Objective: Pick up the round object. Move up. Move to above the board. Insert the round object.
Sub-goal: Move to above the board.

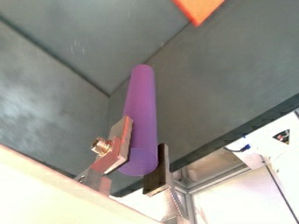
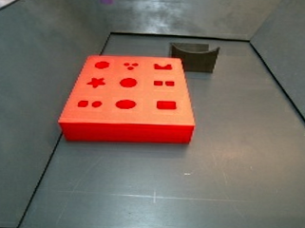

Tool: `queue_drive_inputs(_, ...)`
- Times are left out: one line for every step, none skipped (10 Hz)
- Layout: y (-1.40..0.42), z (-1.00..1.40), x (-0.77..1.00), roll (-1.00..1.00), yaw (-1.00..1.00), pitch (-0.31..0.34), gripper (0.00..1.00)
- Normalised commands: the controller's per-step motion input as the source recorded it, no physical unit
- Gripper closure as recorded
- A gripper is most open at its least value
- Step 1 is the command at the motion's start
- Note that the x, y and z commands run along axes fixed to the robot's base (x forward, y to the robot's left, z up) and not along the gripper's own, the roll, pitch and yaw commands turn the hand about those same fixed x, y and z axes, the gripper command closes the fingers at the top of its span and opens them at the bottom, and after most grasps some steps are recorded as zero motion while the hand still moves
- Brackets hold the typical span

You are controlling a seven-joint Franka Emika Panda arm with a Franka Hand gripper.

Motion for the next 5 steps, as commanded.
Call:
queue_drive_inputs(-1.0,0.13,0.48,-0.04,-0.16,0.023,1.0)
queue_drive_inputs(-1.0,0.13,0.49,0.0,-0.03,0.058,1.0)
queue_drive_inputs(-1.0,0.13,0.5,0.01,0.0,0.067,1.0)
queue_drive_inputs(-1.0,0.13,0.5,-0.01,0.0,0.079,1.0)
queue_drive_inputs(-1.0,0.13,0.51,0.0,0.0,0.089,1.0)
